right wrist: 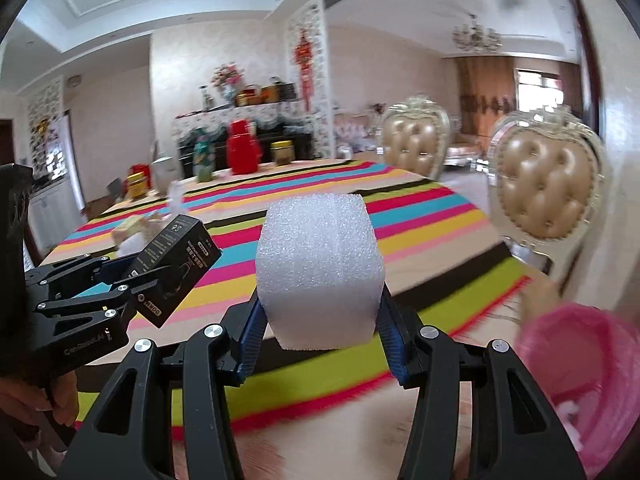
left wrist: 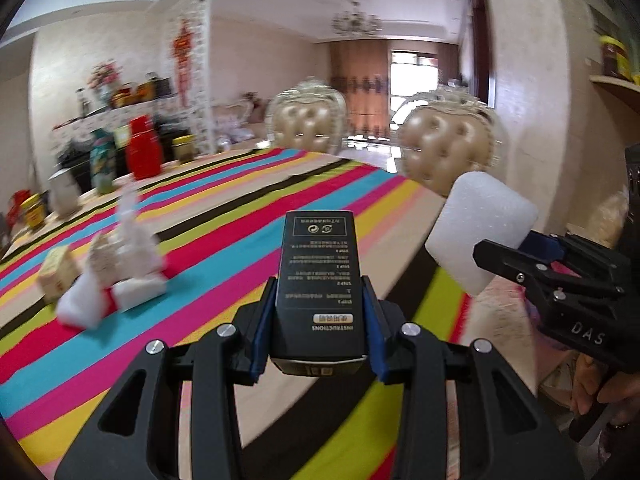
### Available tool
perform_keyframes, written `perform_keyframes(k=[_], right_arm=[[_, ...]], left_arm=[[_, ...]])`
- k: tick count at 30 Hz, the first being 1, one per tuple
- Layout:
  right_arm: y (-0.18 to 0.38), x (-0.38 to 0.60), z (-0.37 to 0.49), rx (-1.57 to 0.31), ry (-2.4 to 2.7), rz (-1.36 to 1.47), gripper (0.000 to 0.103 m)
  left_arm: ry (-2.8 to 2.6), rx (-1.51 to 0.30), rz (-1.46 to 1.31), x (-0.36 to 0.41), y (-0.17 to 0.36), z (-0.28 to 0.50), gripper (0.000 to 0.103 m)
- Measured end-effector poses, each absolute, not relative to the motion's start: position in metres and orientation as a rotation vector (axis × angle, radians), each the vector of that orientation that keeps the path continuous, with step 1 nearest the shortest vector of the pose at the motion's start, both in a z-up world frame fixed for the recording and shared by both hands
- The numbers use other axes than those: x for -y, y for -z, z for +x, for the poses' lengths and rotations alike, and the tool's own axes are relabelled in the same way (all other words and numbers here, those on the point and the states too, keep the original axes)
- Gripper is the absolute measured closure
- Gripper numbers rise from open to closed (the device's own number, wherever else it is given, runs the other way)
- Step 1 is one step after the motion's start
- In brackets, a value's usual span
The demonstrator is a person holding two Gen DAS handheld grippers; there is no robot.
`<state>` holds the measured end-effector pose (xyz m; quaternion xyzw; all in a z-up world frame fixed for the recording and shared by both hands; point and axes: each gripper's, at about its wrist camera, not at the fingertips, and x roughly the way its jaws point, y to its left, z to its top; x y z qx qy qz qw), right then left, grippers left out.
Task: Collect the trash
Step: 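Carry foam block and black box to the pink bin and open both grippers, then move both open grippers back over the table toward the remaining trash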
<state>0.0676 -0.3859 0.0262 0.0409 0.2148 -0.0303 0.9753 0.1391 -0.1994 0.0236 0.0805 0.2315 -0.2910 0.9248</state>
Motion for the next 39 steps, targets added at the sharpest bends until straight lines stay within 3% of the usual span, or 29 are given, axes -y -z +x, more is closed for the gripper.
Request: perform_keyframes(k=[22, 34, 35, 39], right_arm=[[-0.006, 0.571, -0.059, -0.427, 0.642, 0.203, 0.053], [0.009, 0.613, -0.065, -0.427, 0.659, 0.27, 0.053], [0.011, 0.615, -0.063, -0.431, 0.662, 0.269, 0.052], [0.01, 0.622, -0.056, -0.404, 0.629, 0.311, 0.029]], left_arm=[[1.11, -0.473, 0.242, 0.42, -0.015, 0.097, 0.064], [1.209, -0.532, 0.278, 0.503, 0.007, 0.088, 0.063], [1.196, -0.54, 0.273, 0.504, 0.007, 0.091, 0.06], [1.123, -0.537, 0.226, 0.481, 0.0, 0.11, 0.043]])
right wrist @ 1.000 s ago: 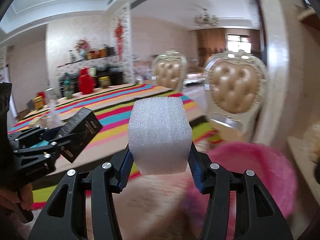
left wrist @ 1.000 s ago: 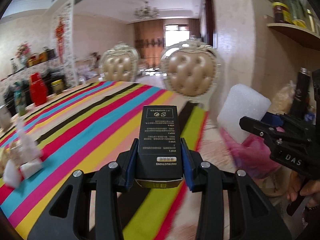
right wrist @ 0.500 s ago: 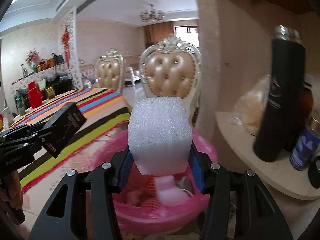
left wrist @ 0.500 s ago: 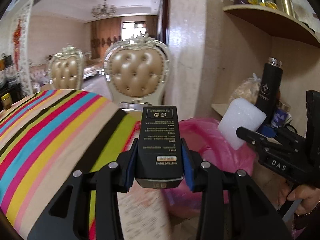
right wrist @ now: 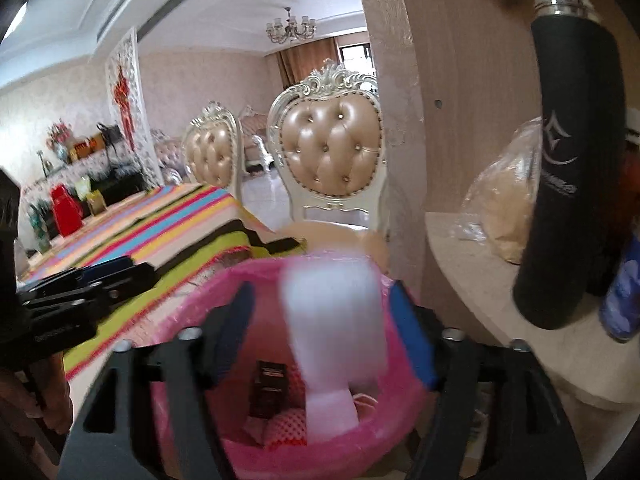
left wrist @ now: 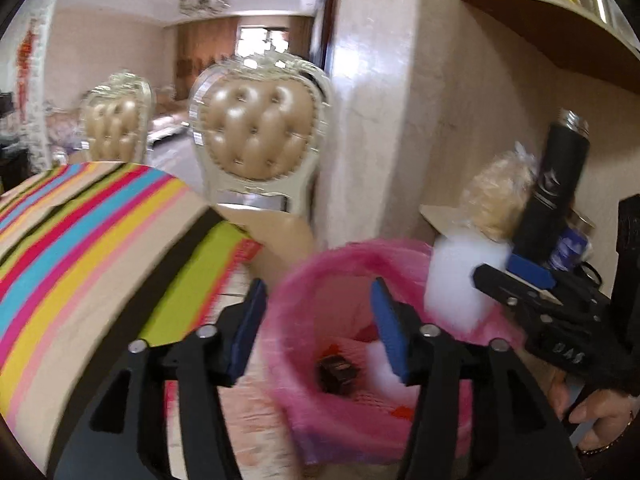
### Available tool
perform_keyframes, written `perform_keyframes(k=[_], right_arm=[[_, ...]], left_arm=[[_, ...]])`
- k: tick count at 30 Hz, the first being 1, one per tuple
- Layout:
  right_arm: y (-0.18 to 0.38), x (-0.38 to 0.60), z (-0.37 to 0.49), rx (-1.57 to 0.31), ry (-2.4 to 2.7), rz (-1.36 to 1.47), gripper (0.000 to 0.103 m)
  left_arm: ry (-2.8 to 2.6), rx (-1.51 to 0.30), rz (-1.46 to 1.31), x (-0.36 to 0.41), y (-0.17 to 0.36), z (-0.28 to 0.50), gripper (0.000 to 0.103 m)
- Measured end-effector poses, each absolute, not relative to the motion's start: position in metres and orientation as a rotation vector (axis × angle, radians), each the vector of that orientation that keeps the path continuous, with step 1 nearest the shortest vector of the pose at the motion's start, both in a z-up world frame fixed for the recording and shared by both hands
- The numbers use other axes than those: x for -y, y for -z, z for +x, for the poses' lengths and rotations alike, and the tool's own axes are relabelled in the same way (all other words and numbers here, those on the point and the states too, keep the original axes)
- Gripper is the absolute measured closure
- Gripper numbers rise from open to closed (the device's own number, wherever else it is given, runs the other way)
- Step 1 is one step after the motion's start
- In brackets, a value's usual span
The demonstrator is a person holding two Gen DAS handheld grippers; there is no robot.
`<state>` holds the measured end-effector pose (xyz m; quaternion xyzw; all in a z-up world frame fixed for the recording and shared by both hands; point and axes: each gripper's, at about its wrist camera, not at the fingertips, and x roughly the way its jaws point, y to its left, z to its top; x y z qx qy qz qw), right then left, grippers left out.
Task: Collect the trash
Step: 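Move both open grippers back over the table toward the remaining trash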
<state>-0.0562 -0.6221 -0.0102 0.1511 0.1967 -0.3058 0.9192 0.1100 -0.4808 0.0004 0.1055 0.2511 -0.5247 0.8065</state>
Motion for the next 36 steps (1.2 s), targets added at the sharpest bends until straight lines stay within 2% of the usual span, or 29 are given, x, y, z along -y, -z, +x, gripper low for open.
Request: perform_keyframes(k=[4, 9, 12, 25, 36], right_arm=[[0.007, 0.618, -0.052, -0.398, 0.622, 0.306, 0.029], [-0.001, 0.596, -0.047, -0.4, 0.586, 0.291, 0.028], [-0.005, 0.577, -0.041, -0.41, 0.558, 0.265, 0.028], [-0.02, 0.455, 0.048, -0.465, 0.285, 0.15, 0.028], [-0.01, 0.316, 0.157, -0.55, -0.052, 0.056, 0.028]], left_arm=[[1.028, -0.509, 0.212, 0.445, -0.009, 0.127, 0.034], [0.922, -0.516, 0.183, 0.397, -0.014, 0.145, 0.012], [0.884, -0.521, 0.183, 0.373, -0.013, 0.149, 0.007], [0.613, -0.501, 0.156, 0.223, -0.021, 0.183, 0.005], [0.258, -0.574, 0.1, 0.074, -0.005, 0.236, 0.005]])
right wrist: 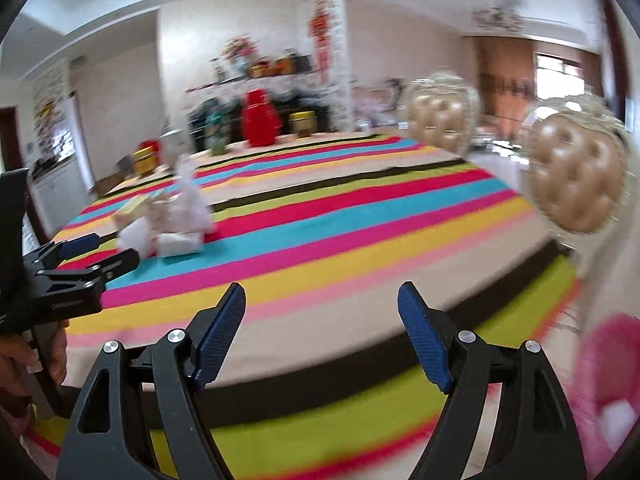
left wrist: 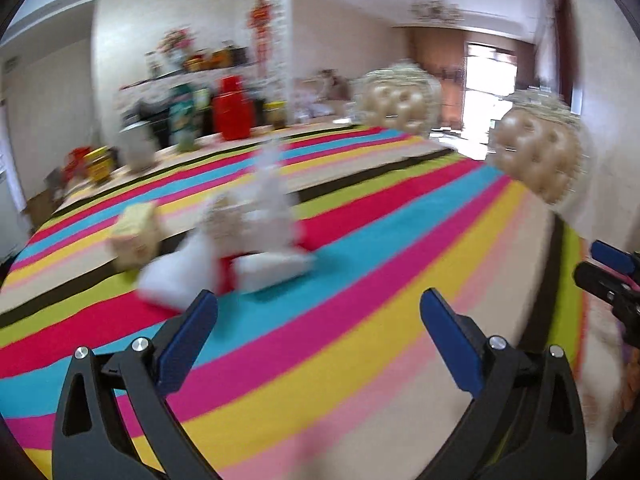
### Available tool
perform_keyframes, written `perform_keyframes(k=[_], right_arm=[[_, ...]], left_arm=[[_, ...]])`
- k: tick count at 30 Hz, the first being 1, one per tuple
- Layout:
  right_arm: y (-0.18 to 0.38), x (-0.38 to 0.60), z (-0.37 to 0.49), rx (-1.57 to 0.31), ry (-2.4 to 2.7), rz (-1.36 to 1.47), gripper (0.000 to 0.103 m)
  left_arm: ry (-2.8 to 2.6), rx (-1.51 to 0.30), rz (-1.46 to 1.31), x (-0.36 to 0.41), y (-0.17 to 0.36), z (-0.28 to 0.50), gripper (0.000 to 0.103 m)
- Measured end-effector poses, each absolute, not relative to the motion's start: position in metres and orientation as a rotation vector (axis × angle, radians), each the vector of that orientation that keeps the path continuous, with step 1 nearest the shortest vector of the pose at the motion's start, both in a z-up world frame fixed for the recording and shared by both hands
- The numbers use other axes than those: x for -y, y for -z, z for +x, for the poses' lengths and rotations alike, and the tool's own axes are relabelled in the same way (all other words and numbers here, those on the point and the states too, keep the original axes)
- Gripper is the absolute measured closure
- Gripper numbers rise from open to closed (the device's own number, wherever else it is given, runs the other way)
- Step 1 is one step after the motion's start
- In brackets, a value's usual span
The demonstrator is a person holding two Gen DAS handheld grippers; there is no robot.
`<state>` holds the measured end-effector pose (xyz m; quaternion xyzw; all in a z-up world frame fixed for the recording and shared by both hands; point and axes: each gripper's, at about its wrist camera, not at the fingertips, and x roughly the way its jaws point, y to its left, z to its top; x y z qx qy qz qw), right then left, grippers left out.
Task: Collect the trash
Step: 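Move both open grippers back over the table toward the remaining trash, then grasp the white paper-wrapped roll with the right gripper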
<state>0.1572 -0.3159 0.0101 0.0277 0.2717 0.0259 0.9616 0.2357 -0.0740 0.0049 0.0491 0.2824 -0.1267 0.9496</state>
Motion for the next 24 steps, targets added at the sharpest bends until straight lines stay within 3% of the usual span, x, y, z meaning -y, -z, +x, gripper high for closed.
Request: perform_keyframes(k=[7, 24], right_arm=[[-0.008, 0.254, 0.223, -0.591, -0.195, 0.008, 0.028], [0.037, 0.179, 0.332, -0.805, -0.337, -0.023, 0.029]], left_arm=[[0.063, -0.617, 0.038, 0.004, 0.0, 0.276, 0.005], [-0.07, -0.649, -0.089, -0.072, 0.013, 0.328, 0.005]])
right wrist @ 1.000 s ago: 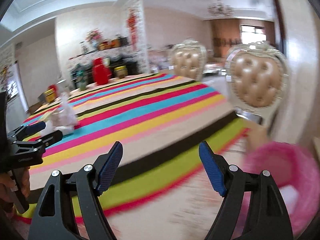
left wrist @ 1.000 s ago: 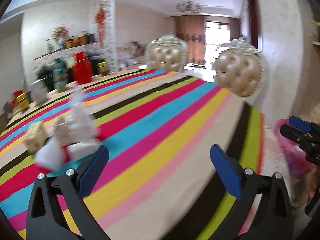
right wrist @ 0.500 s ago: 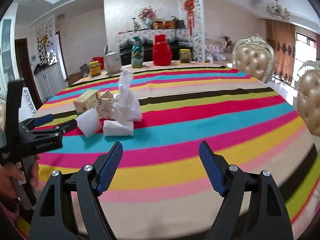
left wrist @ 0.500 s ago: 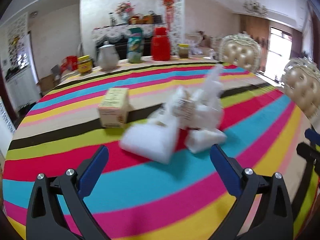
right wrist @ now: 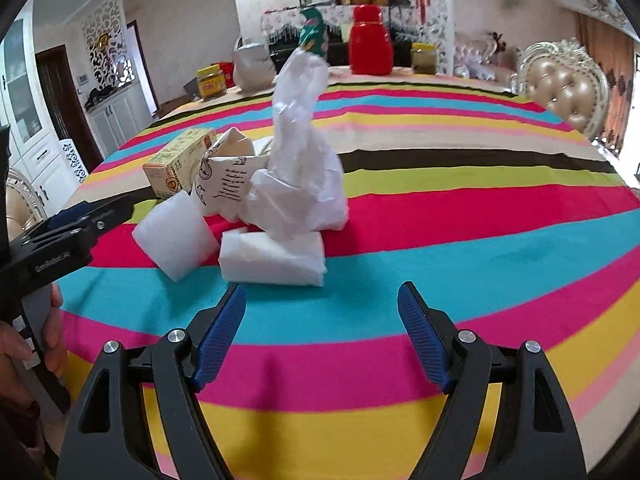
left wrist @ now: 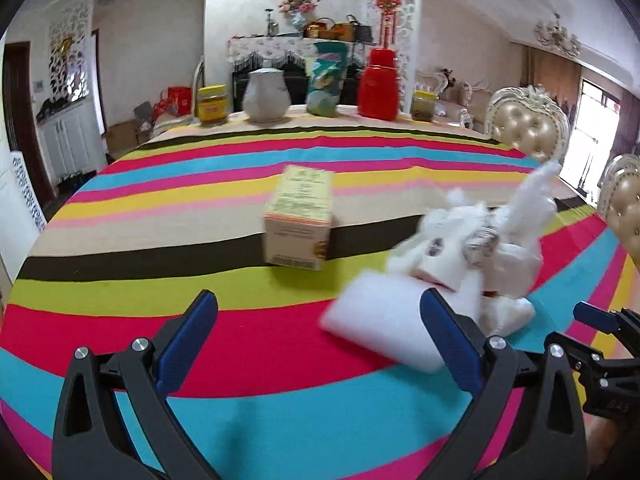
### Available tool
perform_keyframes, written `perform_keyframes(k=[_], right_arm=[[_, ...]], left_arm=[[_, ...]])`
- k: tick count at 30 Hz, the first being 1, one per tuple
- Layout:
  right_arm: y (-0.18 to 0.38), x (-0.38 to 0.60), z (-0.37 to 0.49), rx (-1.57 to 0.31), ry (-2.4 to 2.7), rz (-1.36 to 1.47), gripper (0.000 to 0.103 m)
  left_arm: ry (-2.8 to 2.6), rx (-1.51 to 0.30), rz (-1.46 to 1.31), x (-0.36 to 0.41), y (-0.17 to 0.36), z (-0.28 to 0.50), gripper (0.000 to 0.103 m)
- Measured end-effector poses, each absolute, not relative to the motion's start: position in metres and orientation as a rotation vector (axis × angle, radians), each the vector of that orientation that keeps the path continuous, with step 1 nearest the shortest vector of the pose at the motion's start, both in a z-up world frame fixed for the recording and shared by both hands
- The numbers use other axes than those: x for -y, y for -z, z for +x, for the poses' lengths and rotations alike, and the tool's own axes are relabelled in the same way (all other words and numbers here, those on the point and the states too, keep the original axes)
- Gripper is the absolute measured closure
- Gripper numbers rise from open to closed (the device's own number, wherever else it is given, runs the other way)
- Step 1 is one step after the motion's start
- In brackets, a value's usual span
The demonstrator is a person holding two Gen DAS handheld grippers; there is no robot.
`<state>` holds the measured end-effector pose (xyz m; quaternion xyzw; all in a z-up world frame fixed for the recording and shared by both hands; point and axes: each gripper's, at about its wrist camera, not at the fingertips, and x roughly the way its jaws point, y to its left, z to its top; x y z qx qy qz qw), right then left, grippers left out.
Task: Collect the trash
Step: 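Grasp the white paper-wrapped roll with the right gripper, then grasp the white L-shaped foam piece with the left gripper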
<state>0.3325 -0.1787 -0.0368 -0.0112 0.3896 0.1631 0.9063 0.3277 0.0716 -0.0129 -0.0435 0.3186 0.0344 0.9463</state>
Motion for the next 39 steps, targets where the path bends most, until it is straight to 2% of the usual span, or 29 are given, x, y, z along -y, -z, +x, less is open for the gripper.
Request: perform_keyframes(k=[15, 17, 22, 28, 32, 34, 39], right_arm=[[0.049, 0.125, 0.37, -0.899, -0.371, -0.054, 0.028], [0.052, 0.125, 0.372, -0.922, -0.378, -0.047, 0.034], [0.038, 0.139, 0.348, -0.816, -0.36, -0.033, 0.04], [0.031, 0.17, 0.31, -0.773, -0.303, 0.024, 0.04], [0.03, 0.197, 0.288, -0.752, -0.282, 0.104, 0.04], [0.029, 0.204, 0.283, -0.733, -0.272, 0.133, 0.04], [0.031, 0.221, 0.282, -0.726, -0.283, 0.218, 0.04]], left_arm=[[-0.144, -0.616, -0.155, -0.102, 0.005, 0.326, 0.005], [-0.136, -0.616, -0.155, -0.101, 0.005, 0.325, 0.005], [-0.099, -0.615, -0.147, -0.094, 0.006, 0.323, 0.005], [0.041, -0.629, -0.152, -0.074, 0.008, 0.32, 0.005], [0.092, -0.624, -0.045, -0.042, 0.011, 0.318, 0.005], [0.112, -0.63, -0.019, -0.032, 0.012, 0.32, 0.008], [0.099, -0.668, -0.051, -0.023, 0.017, 0.334, 0.008]])
